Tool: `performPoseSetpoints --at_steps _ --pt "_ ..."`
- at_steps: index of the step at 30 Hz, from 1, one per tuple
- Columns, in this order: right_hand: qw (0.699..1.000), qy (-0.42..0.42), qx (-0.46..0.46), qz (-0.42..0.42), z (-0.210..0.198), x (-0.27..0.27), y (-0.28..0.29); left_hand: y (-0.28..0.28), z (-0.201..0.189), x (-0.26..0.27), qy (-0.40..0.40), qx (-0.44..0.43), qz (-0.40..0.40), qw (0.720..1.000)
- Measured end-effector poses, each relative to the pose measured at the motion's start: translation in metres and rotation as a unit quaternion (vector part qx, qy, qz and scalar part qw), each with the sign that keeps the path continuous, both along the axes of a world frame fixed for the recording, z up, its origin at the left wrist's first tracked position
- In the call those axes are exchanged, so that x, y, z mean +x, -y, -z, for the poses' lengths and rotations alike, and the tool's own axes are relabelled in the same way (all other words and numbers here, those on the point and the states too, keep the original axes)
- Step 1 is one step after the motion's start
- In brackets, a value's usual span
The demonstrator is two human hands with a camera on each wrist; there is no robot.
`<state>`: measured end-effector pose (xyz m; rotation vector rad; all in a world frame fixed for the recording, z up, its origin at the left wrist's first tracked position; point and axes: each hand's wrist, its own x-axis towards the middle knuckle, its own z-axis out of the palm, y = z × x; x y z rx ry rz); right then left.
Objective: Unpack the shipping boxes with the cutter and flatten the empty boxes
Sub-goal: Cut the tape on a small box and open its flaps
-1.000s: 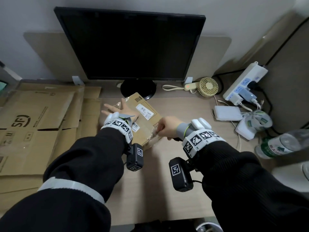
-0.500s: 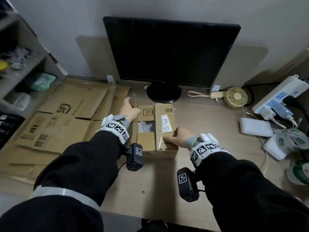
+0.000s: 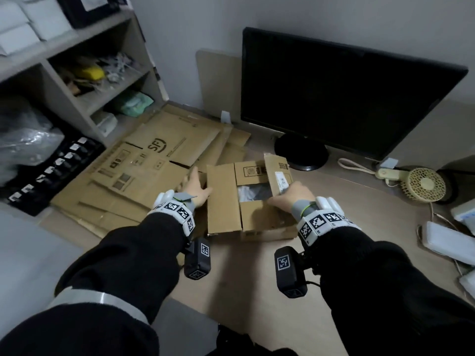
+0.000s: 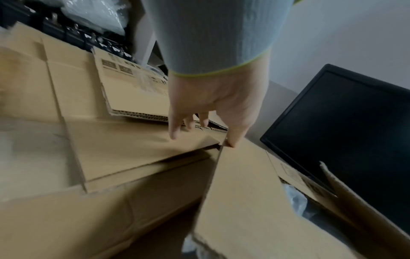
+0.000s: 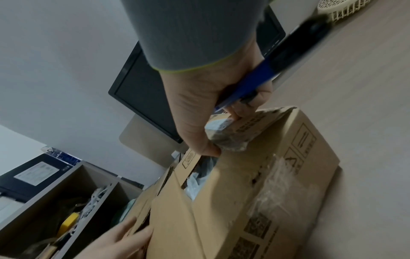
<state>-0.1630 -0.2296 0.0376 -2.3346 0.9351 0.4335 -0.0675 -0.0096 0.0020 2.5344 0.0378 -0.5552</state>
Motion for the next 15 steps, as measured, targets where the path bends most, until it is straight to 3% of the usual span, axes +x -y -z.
performPoseSetpoints --at_steps 2,5,10,15 --pt "1.000 0.011 0.016 -0.008 -0.005 0.002 0.006 -0.002 -0.003 -0.003 0.030 0.042 0.029 0.998" --pt "0.999 0.005 0.029 -0.019 -0.014 0.003 0.019 0.012 -0.017 -0.006 0.082 0.035 0.092 0.992" --pt "1.000 0.028 0.006 0.006 -0.018 0.006 0.037 0.052 -0.030 -0.008 0.069 0.035 0.174 0.982" --pt "0.997 0.052 -0.046 0.023 -0.018 0.000 0.067 0.091 -0.020 -0.011 0.062 0.152 0.288 0.943"
